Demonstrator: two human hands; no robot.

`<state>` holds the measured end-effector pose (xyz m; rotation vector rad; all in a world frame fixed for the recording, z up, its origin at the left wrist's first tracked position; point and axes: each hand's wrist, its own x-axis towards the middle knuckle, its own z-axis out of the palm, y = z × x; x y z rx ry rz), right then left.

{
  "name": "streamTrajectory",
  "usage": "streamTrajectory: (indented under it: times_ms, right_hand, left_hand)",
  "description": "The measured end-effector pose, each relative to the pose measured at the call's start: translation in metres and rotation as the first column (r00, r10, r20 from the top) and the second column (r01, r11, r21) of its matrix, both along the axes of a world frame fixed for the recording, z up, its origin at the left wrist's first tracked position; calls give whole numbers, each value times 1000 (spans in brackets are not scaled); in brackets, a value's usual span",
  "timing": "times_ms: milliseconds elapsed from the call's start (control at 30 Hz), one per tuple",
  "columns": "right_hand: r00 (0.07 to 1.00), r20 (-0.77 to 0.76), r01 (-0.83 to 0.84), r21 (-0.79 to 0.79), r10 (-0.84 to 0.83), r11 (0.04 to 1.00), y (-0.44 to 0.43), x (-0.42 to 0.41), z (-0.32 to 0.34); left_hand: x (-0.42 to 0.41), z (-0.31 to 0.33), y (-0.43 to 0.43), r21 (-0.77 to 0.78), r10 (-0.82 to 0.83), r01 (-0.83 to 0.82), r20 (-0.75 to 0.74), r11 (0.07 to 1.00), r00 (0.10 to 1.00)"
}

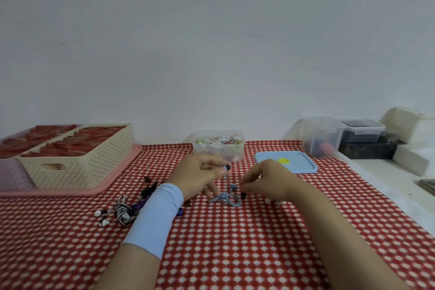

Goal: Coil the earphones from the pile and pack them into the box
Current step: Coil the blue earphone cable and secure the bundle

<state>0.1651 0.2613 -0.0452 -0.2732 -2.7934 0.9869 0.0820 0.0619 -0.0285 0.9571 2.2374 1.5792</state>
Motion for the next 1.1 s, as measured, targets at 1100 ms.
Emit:
streamTrajectory:
  times_ms: [1100]
  right_hand:
    - [965, -206, 90, -325, -163, 941, 4, -12, -13]
  left_hand:
    - [-3, 3, 38, -502, -83, -131, -381, 855, 921]
